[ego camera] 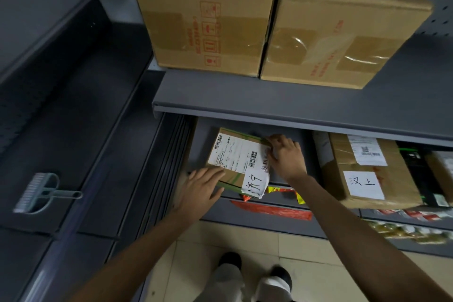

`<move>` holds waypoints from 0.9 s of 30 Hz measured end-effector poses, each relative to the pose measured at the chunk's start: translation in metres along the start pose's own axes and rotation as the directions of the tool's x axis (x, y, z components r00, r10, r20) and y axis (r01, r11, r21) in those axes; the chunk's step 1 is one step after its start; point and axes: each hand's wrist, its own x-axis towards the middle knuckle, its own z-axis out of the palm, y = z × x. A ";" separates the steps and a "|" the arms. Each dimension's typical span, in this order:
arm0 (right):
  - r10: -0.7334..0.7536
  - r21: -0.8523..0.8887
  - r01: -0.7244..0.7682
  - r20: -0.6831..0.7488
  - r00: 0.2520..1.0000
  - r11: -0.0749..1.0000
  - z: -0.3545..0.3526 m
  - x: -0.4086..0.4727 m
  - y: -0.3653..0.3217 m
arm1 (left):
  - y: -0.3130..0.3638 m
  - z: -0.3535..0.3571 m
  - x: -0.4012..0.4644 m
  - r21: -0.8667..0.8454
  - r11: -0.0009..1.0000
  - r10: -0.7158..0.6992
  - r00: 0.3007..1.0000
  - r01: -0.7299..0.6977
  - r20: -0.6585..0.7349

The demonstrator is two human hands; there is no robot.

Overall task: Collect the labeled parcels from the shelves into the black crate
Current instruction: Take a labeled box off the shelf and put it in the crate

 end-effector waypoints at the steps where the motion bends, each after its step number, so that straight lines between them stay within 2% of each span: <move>1: -0.001 -0.011 0.001 0.007 1.000 1.000 0.001 0.002 0.001 | -0.001 0.001 0.001 0.003 1.000 0.000 1.000 0.000 -0.008; 9: 0.044 0.007 -0.044 -0.029 0.999 0.999 0.004 -0.027 0.006 | -0.012 -0.002 0.014 0.040 0.998 0.056 0.997 -0.053 -0.057; 15: 0.125 0.062 -0.119 -0.106 0.987 0.991 0.000 -0.083 -0.004 | -0.028 -0.005 0.037 0.060 0.994 -0.082 0.989 0.090 -0.120; 19: 0.119 0.119 -0.109 -0.082 0.989 0.987 0.007 -0.111 -0.012 | -0.029 -0.006 0.046 -0.020 0.985 -0.171 0.972 0.170 -0.160; 23: 0.151 0.145 -0.140 -0.068 0.986 0.979 0.005 -0.107 -0.012 | -0.030 -0.002 0.037 -0.036 0.983 -0.183 0.964 0.179 -0.195; 27: 0.200 0.171 -0.195 -0.009 0.980 0.966 -0.003 -0.080 -0.013 | -0.029 0.003 0.029 -0.077 0.970 -0.240 0.962 0.231 -0.131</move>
